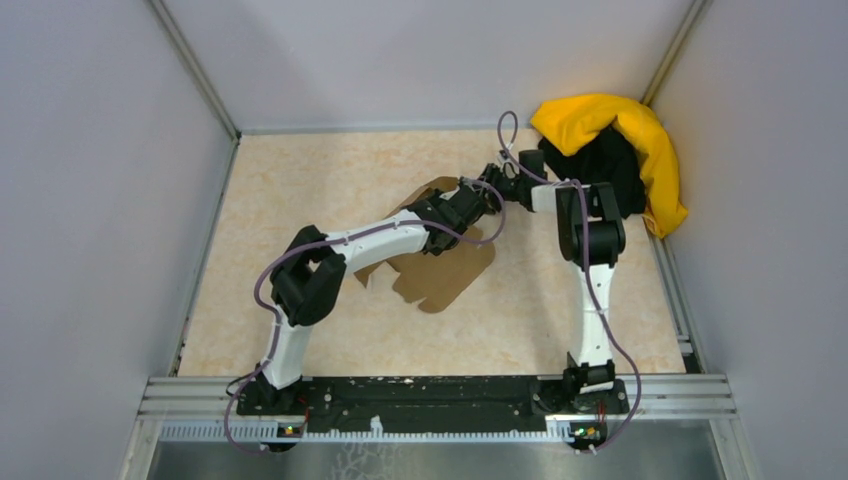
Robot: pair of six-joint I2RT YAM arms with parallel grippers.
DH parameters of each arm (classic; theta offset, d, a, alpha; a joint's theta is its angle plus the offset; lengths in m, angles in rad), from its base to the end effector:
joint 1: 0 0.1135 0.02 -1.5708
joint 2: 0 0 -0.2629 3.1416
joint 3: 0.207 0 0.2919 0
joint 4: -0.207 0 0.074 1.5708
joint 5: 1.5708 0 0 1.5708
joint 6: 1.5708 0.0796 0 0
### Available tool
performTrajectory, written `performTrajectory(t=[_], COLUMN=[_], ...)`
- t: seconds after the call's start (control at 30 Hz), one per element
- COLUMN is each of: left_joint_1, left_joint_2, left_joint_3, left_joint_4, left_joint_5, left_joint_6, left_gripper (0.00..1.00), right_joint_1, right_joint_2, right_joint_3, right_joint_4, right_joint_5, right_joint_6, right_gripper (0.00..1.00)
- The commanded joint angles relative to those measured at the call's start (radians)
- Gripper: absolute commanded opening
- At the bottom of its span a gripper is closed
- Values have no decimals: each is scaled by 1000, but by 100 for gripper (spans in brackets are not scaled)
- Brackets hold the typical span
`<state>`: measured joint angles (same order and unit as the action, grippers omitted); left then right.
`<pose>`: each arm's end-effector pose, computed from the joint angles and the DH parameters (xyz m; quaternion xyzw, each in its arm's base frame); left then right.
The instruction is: Fold the paper box
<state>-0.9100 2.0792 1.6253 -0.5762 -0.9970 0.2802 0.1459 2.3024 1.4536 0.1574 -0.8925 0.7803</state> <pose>0.3543 -0.3469 0.1713 0.3688 0.7725 0.3654 0.3657 0.5103 0.1376 0.0554 0.0801 0.8328 0.5209 0.1691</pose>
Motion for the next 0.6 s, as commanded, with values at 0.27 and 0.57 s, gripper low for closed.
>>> performTrajectory(t=[0.27, 0.57], left_joint_1=[-40, -73], left_joint_2=[-20, 9], left_joint_3=[50, 50], left_joint_4=[-46, -66], left_joint_5=[-51, -92], left_joint_6=[-22, -22], left_gripper=[2, 2], right_joint_1=[11, 11], right_joint_2=[-92, -114], right_joint_3=[-53, -58], right_joint_4=[89, 104], right_joint_5=[-30, -46], right_joint_6=[-26, -34], right_gripper=[43, 44])
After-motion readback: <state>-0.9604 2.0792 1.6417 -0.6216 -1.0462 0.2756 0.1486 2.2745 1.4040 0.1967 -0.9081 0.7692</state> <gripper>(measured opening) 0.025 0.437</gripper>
